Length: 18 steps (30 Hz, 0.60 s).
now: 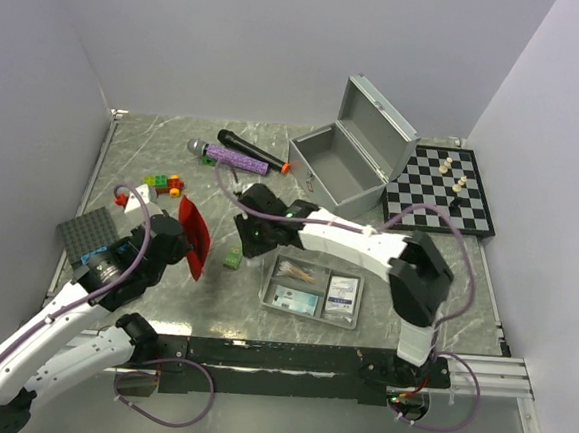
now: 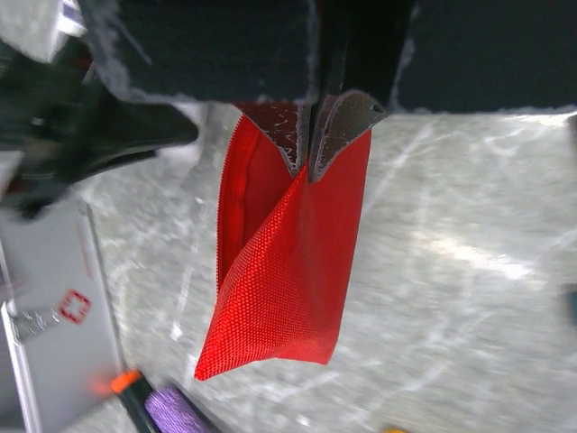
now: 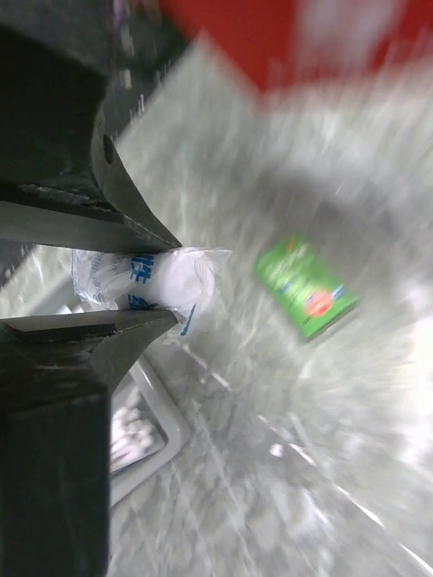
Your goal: Organize the medicine kit
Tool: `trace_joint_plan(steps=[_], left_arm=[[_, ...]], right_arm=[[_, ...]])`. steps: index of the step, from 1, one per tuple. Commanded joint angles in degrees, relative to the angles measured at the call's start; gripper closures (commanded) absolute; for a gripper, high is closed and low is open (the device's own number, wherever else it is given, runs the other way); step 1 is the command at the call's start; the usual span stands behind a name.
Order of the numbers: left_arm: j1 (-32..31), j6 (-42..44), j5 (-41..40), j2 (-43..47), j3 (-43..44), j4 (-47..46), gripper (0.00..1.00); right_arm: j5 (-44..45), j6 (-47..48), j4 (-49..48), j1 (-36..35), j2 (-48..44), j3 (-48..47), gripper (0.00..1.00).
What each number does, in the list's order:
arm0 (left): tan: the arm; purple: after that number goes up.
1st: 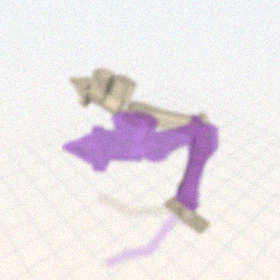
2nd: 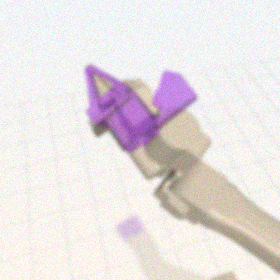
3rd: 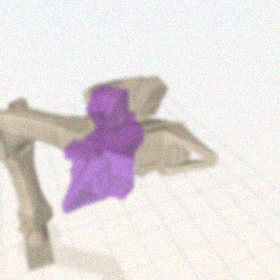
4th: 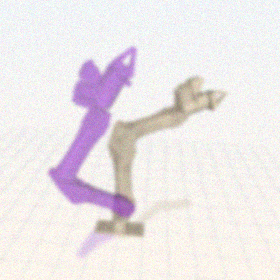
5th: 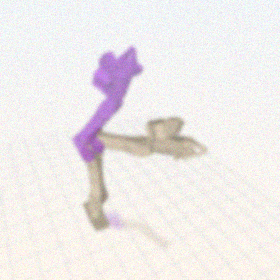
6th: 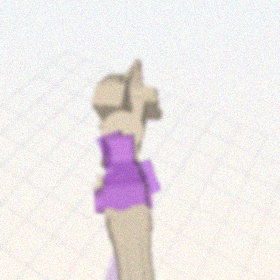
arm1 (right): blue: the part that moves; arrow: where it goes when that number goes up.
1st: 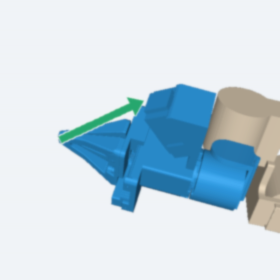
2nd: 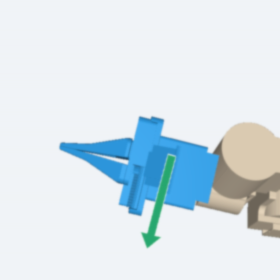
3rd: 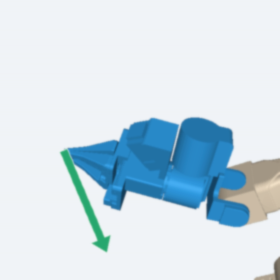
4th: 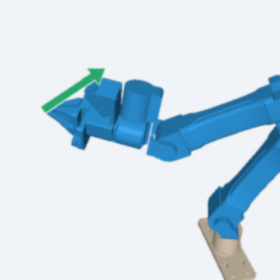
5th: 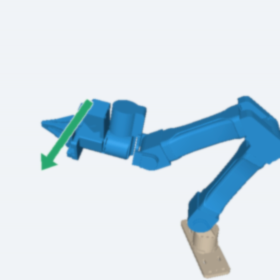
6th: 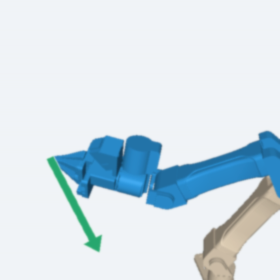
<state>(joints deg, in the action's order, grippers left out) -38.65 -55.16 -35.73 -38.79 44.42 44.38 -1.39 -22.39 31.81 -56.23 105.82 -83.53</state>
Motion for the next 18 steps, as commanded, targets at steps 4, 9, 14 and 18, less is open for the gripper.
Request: trace_joint_plan(steps=[4, 9, 14, 18], left_arm=[[0.16, 3.47, 11.20, -3.31, 0.13, -12.73, 0.99], [0.16, 4.09, 14.71, -5.24, 0.93, -15.99, 0.99], [0.07, 4.00, 16.56, -6.30, 1.45, -17.22, 0.99], [0.07, 3.65, 16.48, -6.48, 1.81, -16.96, 0.99]], right_arm=[[-2.65, -2.13, -6.23, 0.94, -12.12, -2.34, 0.71], [-3.97, -2.13, -6.24, 0.94, -11.43, -6.38, 0.71], [-5.11, -2.74, -6.68, 0.94, -8.80, -8.93, 0.71], [-6.34, -3.27, -6.06, 0.94, -6.33, -11.39, 0.72]])
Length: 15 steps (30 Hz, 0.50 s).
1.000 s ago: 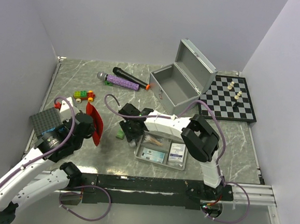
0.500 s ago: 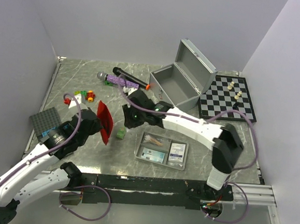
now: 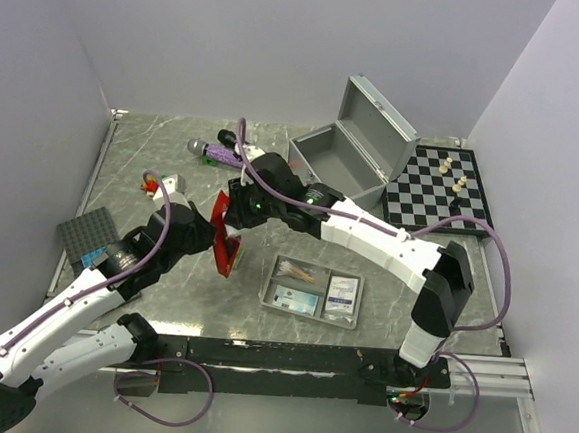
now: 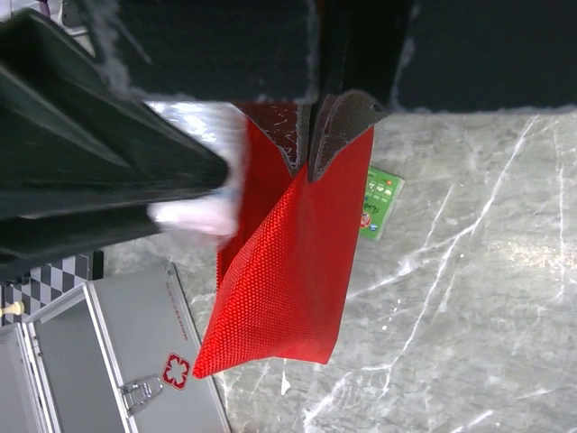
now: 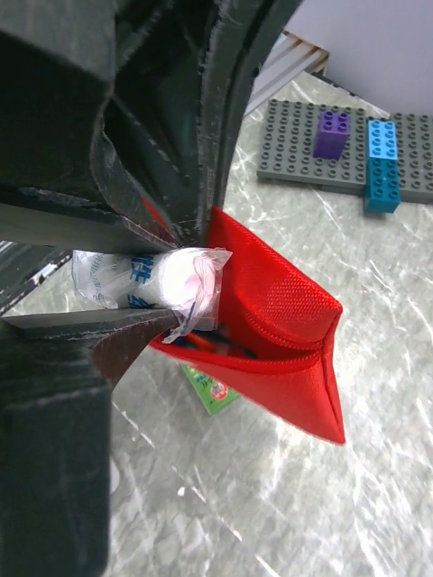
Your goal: Organize the medicine kit
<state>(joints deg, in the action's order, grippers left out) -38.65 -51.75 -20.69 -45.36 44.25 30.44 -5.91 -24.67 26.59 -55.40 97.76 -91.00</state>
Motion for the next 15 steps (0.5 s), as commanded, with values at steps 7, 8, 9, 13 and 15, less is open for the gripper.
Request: trace_joint_plan(steps=[7, 8, 9, 13, 15], left_arm=[[0.07, -0.02, 1.26, 0.80, 2.25, -2.75, 0.99], [0.07, -0.02, 1.35, 0.89, 2.24, -2.84, 0.99], [0.16, -0.20, 1.18, 0.98, 2.24, -2.75, 0.99], [0.16, -0.37, 0.74, 0.98, 2.16, -2.40, 0.99], [0.16, -0.37, 0.74, 0.98, 1.98, -2.49, 0.99]], right_arm=[[-1.21, -1.35, 1.62, 0.20, 5.16, -6.73, 0.72], [-1.12, -1.52, 1.54, 0.20, 5.43, -6.65, 0.72], [-1.12, -1.70, 1.80, 0.20, 5.69, -6.82, 0.72], [-0.42, -1.96, 2.59, 0.29, 6.22, -7.52, 0.57], [0.02, -2.14, 2.68, 0.38, 5.87, -7.35, 0.46]])
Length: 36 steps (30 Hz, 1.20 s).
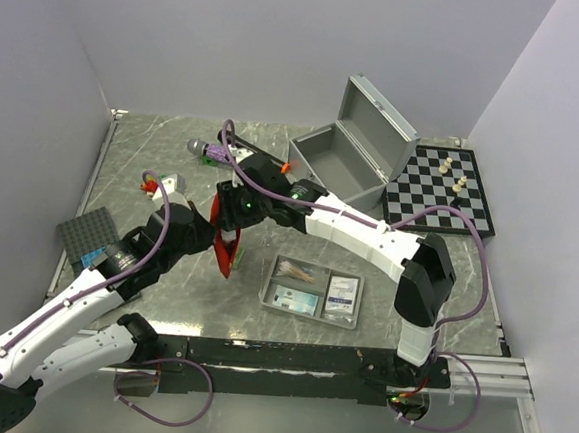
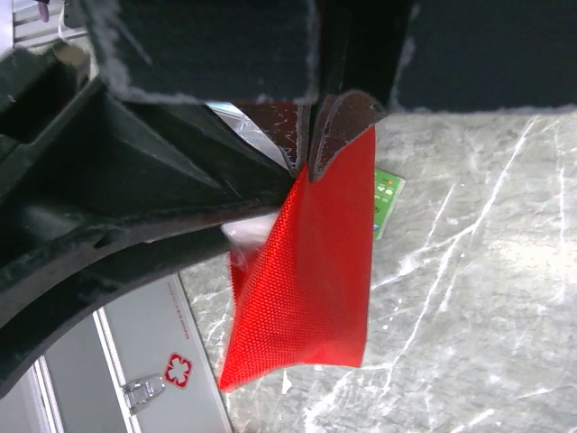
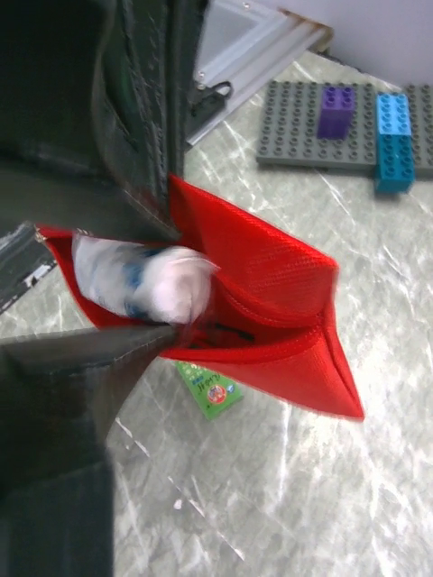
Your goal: Organize the medicine kit
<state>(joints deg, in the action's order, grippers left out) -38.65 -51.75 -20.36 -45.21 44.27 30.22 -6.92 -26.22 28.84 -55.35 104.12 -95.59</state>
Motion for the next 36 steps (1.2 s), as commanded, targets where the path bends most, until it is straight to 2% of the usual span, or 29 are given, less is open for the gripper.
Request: trace_joint_plan(steps=[1, 3, 11, 15, 19, 24, 28, 36], left_arm=[[0.16, -0.46, 0.41, 0.65, 1.87, -2.01, 0.99], [0.07, -0.81, 0.32, 0.39, 1.87, -1.66, 0.99], [0.07, -1.78, -1.26, 0.21, 0.91, -0.33, 0.99], [0.16, -1.69, -2.75, 1.18, 0.82, 0.80, 0.99], [0.24, -2.48, -8.63, 2.32, 1.43, 5.80, 0.99], [0.25, -4.85, -16.54, 5.21, 2.57, 12.92, 0.99], [0.25, -6.96, -20.94, 8.90, 3.80, 16.88, 0.99], [0.24, -8.46, -24.29, 14.27, 3.45, 19.70, 0.99]], right_arm=[[1.20, -0.68, 0.43, 0.33, -0.58, -2.67, 0.42], [1.38, -0.85, 0.43, 0.33, -1.11, -2.50, 0.37], [1.56, -0.85, -0.45, 0.42, -6.63, -0.13, 0.36], [4.97, -0.24, -4.48, 0.42, -12.87, 7.50, 0.37], [8.06, 0.73, -5.11, 1.91, -14.73, 13.14, 0.37], [7.27, 1.26, -5.37, 2.97, -9.47, 14.65, 0.37], [3.85, 1.35, -5.46, 2.53, -1.92, 10.96, 0.36], [1.20, -0.85, -2.66, 1.21, 11.18, 2.18, 0.22]])
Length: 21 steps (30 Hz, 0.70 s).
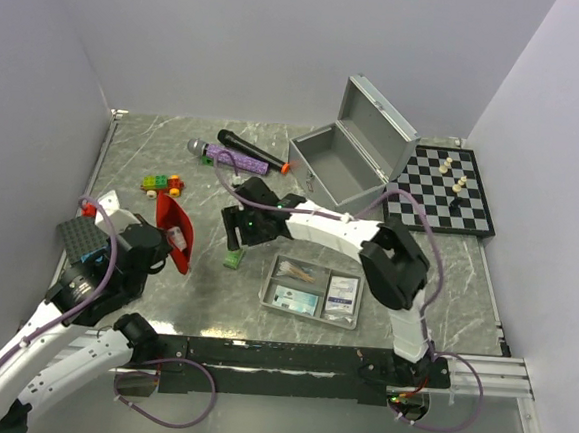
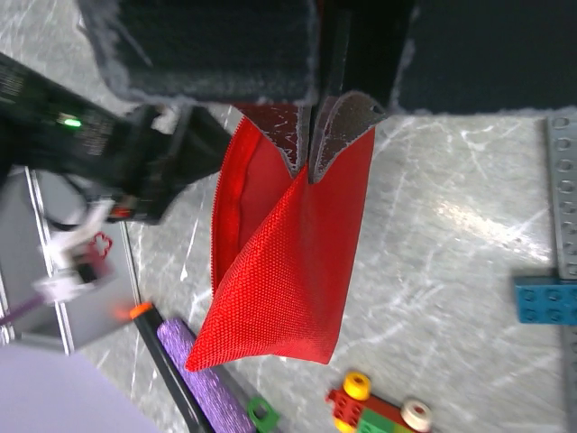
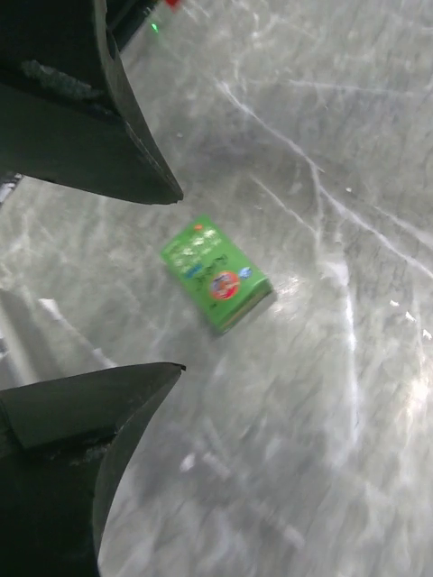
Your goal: Organize the medicine kit
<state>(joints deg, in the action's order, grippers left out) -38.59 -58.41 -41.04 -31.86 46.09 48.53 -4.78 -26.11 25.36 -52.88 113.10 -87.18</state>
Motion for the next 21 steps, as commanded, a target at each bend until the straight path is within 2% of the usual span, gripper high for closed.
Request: trace_joint_plan(steps=[1, 11, 21], left_arm=[[0.18, -1.88, -3.53, 1.01, 1.47, 1.48, 0.99], [0.18, -1.88, -2.91, 1.27, 0.06, 0.60, 0.99], [0.18, -2.23, -2.82, 3.12, -0.91, 0.86, 0.99]], right_arm=[[-0.50, -1.14, 1.87, -1.52, 3.52, -7.12, 0.21], [1.52, -2.63, 3.29, -2.75, 9.86, -9.41, 0.22], [7.85, -0.88, 8.12, -3.37, 14.96, -13.28, 0.25]])
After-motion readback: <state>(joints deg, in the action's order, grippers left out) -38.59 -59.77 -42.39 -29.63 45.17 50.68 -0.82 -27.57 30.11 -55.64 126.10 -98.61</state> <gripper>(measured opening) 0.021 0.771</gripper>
